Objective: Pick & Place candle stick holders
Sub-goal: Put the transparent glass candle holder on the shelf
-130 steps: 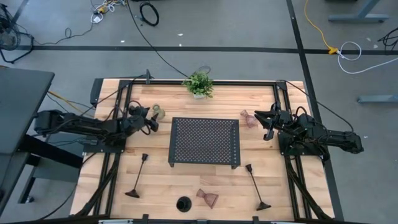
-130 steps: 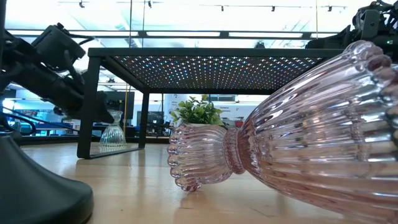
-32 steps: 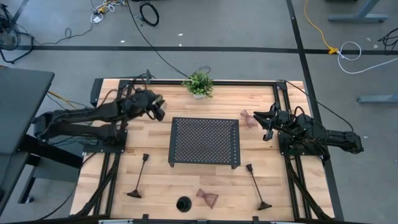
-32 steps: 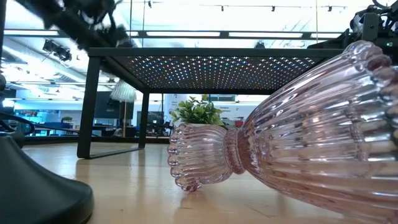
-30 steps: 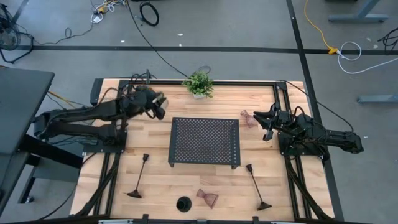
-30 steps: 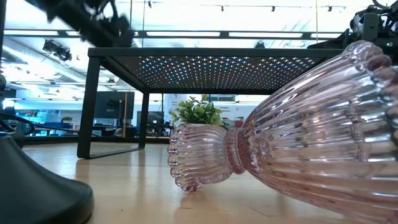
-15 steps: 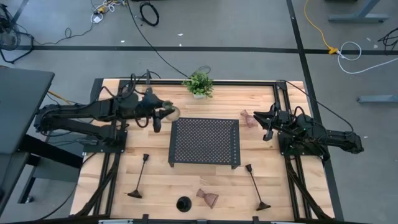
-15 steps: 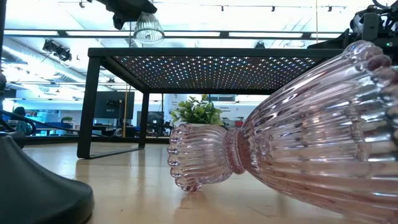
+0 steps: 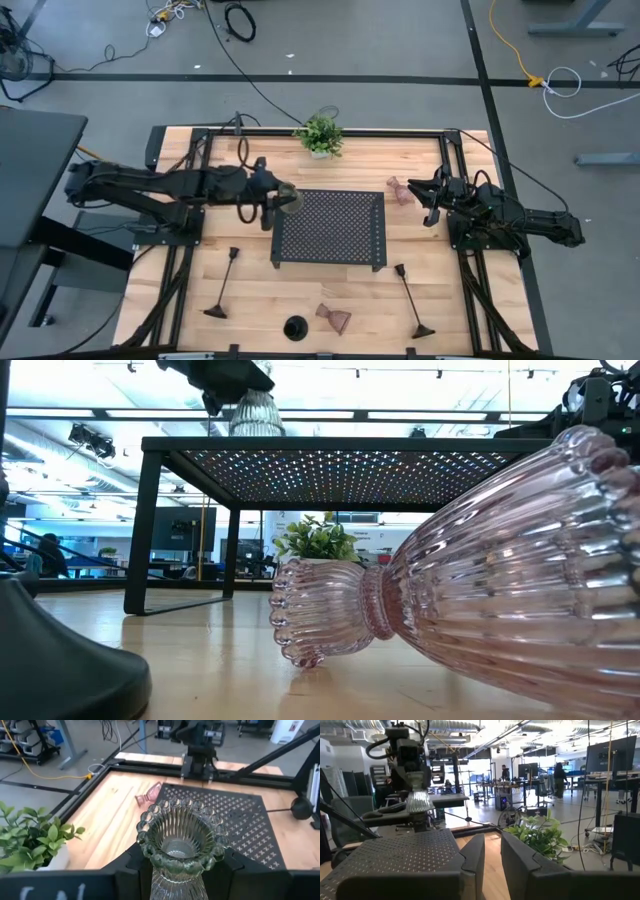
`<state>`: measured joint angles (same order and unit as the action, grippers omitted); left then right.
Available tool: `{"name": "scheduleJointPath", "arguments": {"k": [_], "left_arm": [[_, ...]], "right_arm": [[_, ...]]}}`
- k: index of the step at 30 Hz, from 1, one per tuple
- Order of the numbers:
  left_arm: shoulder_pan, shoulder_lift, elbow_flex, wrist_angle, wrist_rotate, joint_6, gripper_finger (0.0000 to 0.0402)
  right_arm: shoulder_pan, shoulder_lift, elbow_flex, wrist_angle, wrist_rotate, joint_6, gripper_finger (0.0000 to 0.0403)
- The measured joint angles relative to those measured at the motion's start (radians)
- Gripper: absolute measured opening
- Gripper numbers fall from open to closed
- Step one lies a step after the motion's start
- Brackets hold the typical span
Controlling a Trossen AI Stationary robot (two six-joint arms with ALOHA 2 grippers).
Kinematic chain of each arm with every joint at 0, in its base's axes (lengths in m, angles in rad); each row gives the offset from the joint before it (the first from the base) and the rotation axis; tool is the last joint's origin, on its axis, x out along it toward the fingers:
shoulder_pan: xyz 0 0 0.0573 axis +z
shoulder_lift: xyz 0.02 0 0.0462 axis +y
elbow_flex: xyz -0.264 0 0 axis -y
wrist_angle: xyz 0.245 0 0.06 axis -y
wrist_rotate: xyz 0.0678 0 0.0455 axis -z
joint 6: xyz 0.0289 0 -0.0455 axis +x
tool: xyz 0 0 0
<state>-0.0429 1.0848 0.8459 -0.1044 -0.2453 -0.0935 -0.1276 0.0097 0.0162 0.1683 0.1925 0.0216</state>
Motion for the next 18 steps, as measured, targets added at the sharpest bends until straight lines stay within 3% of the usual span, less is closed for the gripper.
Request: {"name": "scheduleJointPath", "arguments": {"k": [18], "left_arm": [[0.0, 0.116, 0.0, 0.026, -0.026, 0.002, 0.0128]], "right_arm": [[0.0, 0.0, 0.0, -0.005, -0.001, 0.0, 0.0063]]}}
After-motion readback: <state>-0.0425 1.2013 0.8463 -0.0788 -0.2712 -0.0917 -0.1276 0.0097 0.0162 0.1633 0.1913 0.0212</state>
